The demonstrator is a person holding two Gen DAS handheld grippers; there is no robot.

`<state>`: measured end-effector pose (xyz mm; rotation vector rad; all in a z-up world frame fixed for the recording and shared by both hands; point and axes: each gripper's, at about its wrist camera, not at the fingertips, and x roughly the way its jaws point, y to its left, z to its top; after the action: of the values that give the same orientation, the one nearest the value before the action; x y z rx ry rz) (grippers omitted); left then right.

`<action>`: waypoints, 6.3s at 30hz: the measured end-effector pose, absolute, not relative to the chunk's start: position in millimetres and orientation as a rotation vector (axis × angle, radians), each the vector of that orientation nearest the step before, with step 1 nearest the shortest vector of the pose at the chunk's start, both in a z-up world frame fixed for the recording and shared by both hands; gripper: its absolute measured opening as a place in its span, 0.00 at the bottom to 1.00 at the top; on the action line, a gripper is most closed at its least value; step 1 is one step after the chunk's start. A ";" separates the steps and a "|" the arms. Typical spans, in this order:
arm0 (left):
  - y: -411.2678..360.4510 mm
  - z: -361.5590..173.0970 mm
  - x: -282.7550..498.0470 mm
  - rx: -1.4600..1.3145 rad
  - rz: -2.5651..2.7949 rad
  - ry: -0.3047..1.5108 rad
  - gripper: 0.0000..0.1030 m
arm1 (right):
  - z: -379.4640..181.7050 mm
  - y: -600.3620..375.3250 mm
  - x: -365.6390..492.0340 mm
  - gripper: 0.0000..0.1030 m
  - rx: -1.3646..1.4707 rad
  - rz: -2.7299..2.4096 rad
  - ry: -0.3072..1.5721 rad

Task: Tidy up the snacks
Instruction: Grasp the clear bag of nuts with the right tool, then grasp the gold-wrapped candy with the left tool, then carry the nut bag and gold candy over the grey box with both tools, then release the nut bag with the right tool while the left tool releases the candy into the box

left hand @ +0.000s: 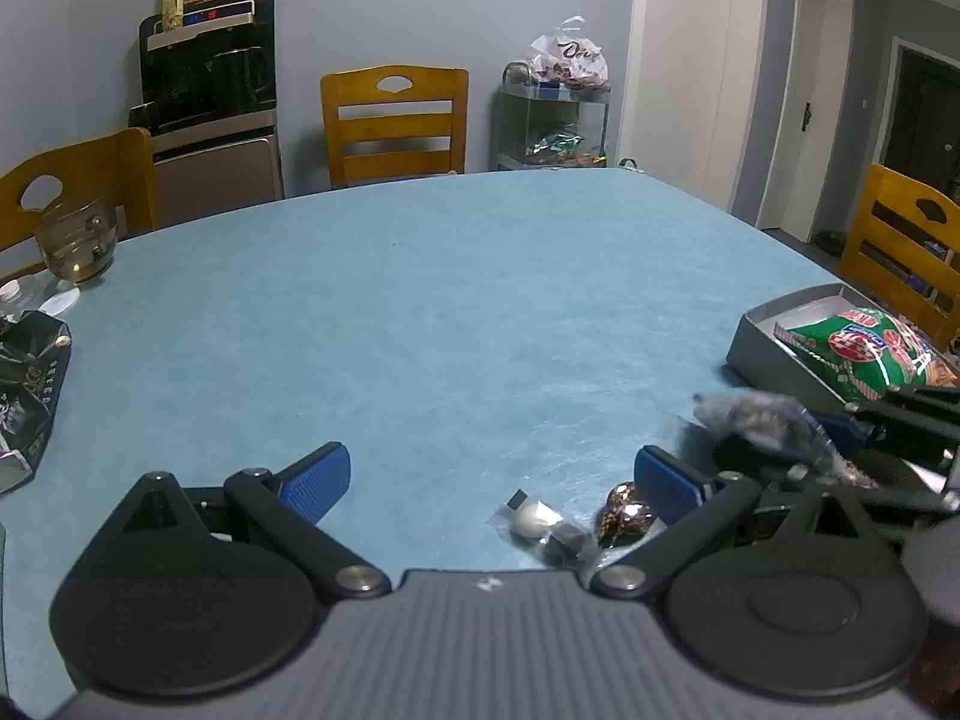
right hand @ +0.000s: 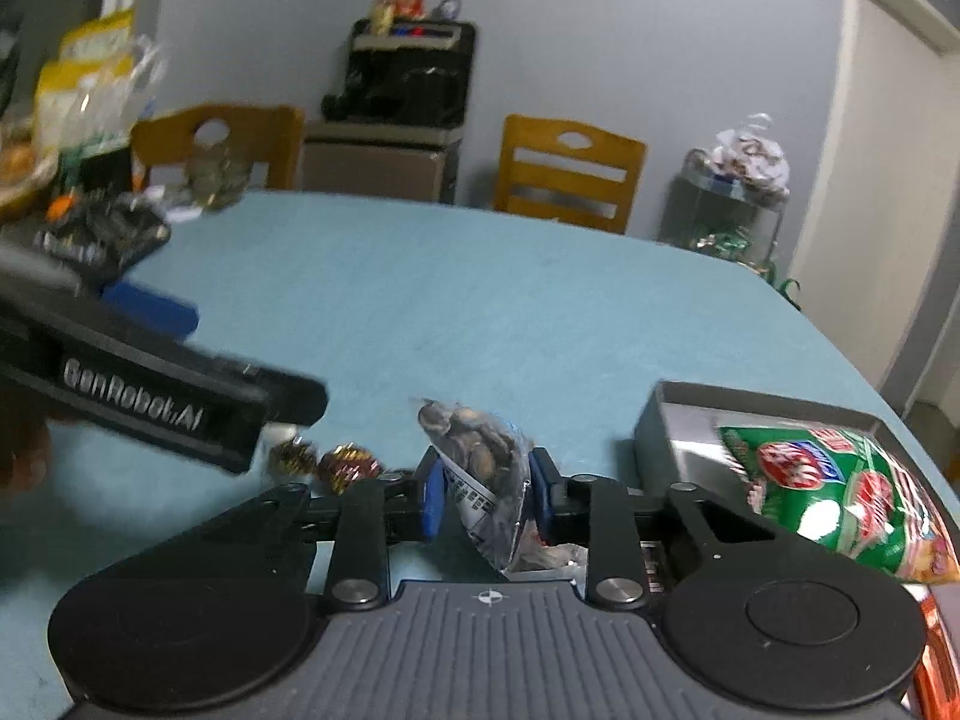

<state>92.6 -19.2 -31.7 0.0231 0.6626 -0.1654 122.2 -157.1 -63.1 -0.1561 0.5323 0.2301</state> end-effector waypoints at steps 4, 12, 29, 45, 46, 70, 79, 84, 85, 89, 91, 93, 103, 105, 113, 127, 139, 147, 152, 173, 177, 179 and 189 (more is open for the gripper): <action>-23.6 -31.6 88.5 0.052 -0.202 0.627 0.99 | -54.5 -180.4 122.3 0.26 -0.045 0.219 0.527; -63.2 -46.7 73.6 0.256 -0.377 0.542 0.99 | -42.9 -209.0 100.9 0.25 0.057 0.263 0.513; -66.6 -67.0 101.7 0.231 -0.445 0.632 0.57 | -32.4 -245.8 62.8 0.24 0.155 0.388 0.516; -62.7 -68.7 95.0 0.180 -0.480 0.650 0.20 | -25.6 -245.9 56.5 0.24 0.152 0.397 0.508; -63.3 -68.0 94.2 0.183 -0.478 0.645 0.20 | -25.0 -245.7 55.8 0.24 0.149 0.396 0.504; -61.6 -50.7 71.0 0.200 -0.482 0.570 0.20 | -13.3 -250.1 34.5 0.24 0.129 0.400 0.459; -57.4 -48.8 68.1 0.206 -0.487 0.563 0.20 | -11.1 -249.4 28.8 0.24 0.125 0.404 0.449; -56.7 -44.8 64.9 0.211 -0.482 0.549 0.20 | -7.8 -254.7 25.3 0.24 0.130 0.403 0.436; -56.6 -43.6 63.6 0.213 -0.481 0.544 0.20 | -7.0 -256.1 24.3 0.24 0.131 0.404 0.432; -57.2 -33.6 55.9 0.202 -0.449 0.526 0.20 | -2.8 -263.3 17.4 0.24 0.146 0.412 0.411; -59.5 -27.1 51.9 0.189 -0.419 0.525 0.20 | -0.7 -268.4 13.7 0.24 0.158 0.417 0.397; -60.9 -19.2 45.7 0.169 -0.381 0.522 0.20 | 0.5 -272.1 11.2 0.24 0.159 0.423 0.392; -74.7 4.6 3.3 0.110 -0.342 0.471 0.20 | 5.6 -290.2 -1.2 0.24 0.161 0.459 0.365; -80.9 6.2 -0.9 0.118 -0.345 0.467 0.20 | 5.6 -292.8 -4.8 0.24 0.157 0.464 0.356; -106.5 6.6 -7.2 0.144 -0.370 0.480 0.20 | 6.8 -311.9 -14.0 0.24 0.167 0.446 0.334; -139.9 10.5 -8.0 0.171 -0.437 0.474 0.20 | 12.5 -361.0 -25.0 0.24 0.200 0.340 0.274; -182.5 11.7 -16.4 0.203 -0.564 0.468 0.20 | 14.5 -410.1 -32.7 0.24 0.236 0.231 0.222; -212.0 -2.4 -13.3 0.241 -0.618 0.501 0.20 | -7.2 -418.0 -24.5 0.24 0.218 0.221 0.295; -225.7 -10.6 -4.6 0.258 -0.626 0.520 0.20 | -19.3 -414.8 -14.6 0.24 0.210 0.221 0.341; -250.3 -39.0 9.5 0.262 -0.707 0.603 0.20 | -42.6 -400.4 17.9 0.24 0.133 0.136 0.436; -251.0 -37.5 5.2 0.251 -0.751 0.608 0.20 | -43.5 -396.2 20.6 0.24 0.107 0.126 0.442; -252.5 -36.8 2.4 0.254 -0.765 0.601 0.20 | -44.5 -395.8 22.1 0.25 0.098 0.117 0.445; -251.8 -41.2 3.7 0.266 -0.737 0.599 0.20 | -52.5 -385.3 27.2 0.25 0.022 0.073 0.470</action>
<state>3.8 -251.8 -41.2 0.2660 0.5988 -0.7367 27.2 -385.3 -52.5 0.0216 0.4697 0.0726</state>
